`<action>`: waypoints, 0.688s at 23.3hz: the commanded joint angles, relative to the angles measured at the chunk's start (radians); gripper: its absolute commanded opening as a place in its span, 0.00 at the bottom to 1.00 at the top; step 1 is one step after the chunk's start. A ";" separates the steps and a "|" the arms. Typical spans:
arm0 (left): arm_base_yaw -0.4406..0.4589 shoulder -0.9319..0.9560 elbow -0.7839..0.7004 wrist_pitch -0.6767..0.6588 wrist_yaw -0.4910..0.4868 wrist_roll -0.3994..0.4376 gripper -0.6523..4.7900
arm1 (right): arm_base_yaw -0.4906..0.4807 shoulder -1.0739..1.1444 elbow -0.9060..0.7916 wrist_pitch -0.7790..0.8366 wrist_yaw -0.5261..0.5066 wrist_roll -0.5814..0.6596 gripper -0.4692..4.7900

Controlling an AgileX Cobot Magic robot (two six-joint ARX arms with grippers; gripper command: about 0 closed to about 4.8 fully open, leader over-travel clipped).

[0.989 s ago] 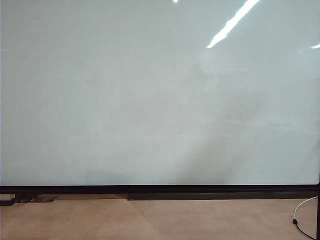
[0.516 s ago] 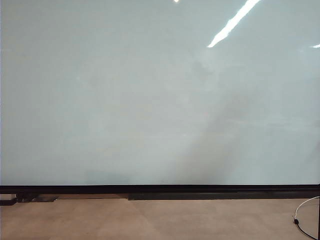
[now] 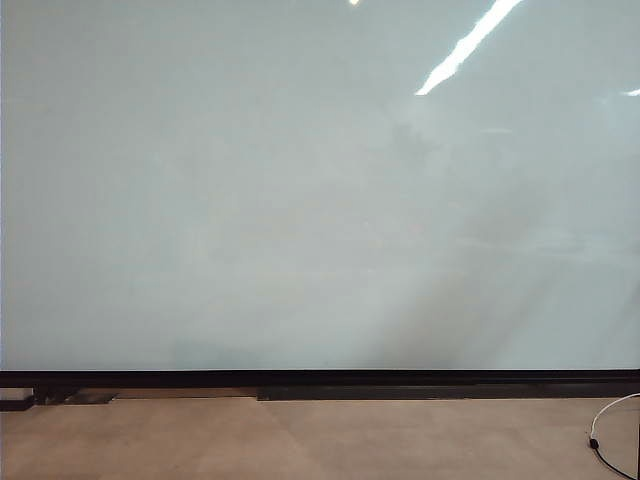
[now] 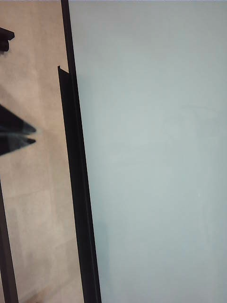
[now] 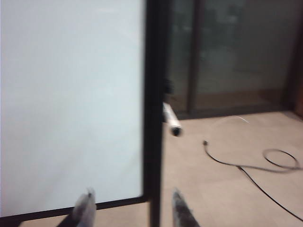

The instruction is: Pick up the pen on the shelf to the right of the whiteboard and draw a triangle.

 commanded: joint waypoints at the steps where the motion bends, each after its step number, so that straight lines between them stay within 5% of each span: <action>1: 0.000 0.000 0.003 0.006 0.001 0.001 0.11 | -0.087 0.160 0.006 0.253 -0.104 0.045 0.50; 8: 0.000 0.000 0.003 0.006 0.000 0.001 0.11 | -0.102 0.767 0.162 0.631 -0.277 0.055 0.73; 16: -0.001 0.000 0.003 0.006 0.000 0.001 0.11 | -0.066 1.163 0.303 0.895 -0.306 -0.111 0.76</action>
